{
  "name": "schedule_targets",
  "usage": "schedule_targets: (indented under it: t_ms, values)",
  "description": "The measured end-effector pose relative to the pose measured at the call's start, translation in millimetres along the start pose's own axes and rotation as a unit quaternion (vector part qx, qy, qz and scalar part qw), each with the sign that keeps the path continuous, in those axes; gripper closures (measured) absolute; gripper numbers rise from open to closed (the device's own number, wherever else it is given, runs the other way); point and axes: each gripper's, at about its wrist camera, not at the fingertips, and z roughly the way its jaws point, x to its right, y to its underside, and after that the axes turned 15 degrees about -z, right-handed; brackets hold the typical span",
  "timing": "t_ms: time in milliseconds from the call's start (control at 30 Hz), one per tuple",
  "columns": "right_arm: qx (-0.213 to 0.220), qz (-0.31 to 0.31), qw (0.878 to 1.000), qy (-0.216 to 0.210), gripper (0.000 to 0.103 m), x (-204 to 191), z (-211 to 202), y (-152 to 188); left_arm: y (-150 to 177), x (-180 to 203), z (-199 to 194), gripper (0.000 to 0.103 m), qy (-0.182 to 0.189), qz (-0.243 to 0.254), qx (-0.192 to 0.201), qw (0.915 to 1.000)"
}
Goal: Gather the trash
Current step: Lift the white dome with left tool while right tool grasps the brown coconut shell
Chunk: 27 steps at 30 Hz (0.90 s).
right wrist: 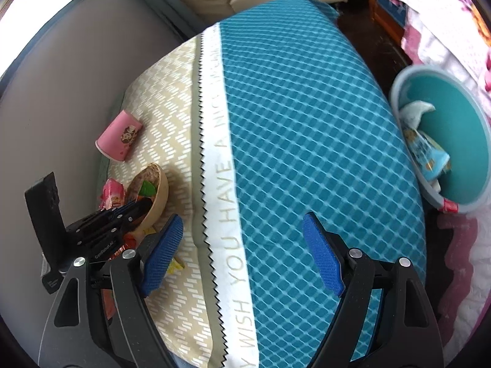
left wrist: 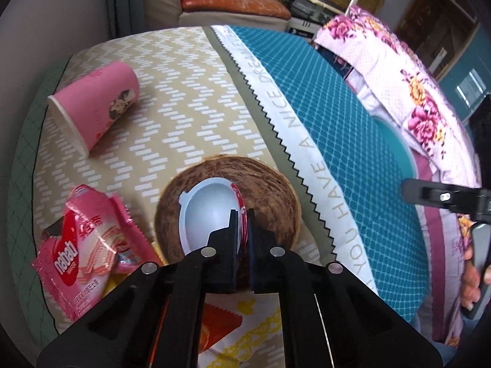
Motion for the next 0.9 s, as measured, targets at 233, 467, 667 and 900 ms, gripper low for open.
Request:
schedule_targets:
  t_ms: [233,467,667,900]
  values:
    - [-0.018,-0.013,1.000,-0.020,0.037,-18,21,-13,0,-7,-5,0.098,0.010,-0.009,-0.001,0.9999]
    - [-0.026,-0.038,0.998,-0.046,0.050,-46,46,-32,-8,-14,-55,0.098,0.046,-0.020,0.051,0.9974]
    - [-0.047,-0.051,0.995,-0.078,0.073,-63,79,-40,-14,-29,-69,0.098,0.054,-0.045,0.066,0.9953]
    - [-0.051,-0.066,0.994,-0.067,0.095,-77,101,-39,-14,-36,-65,0.098,0.054,-0.059,0.059,0.9950]
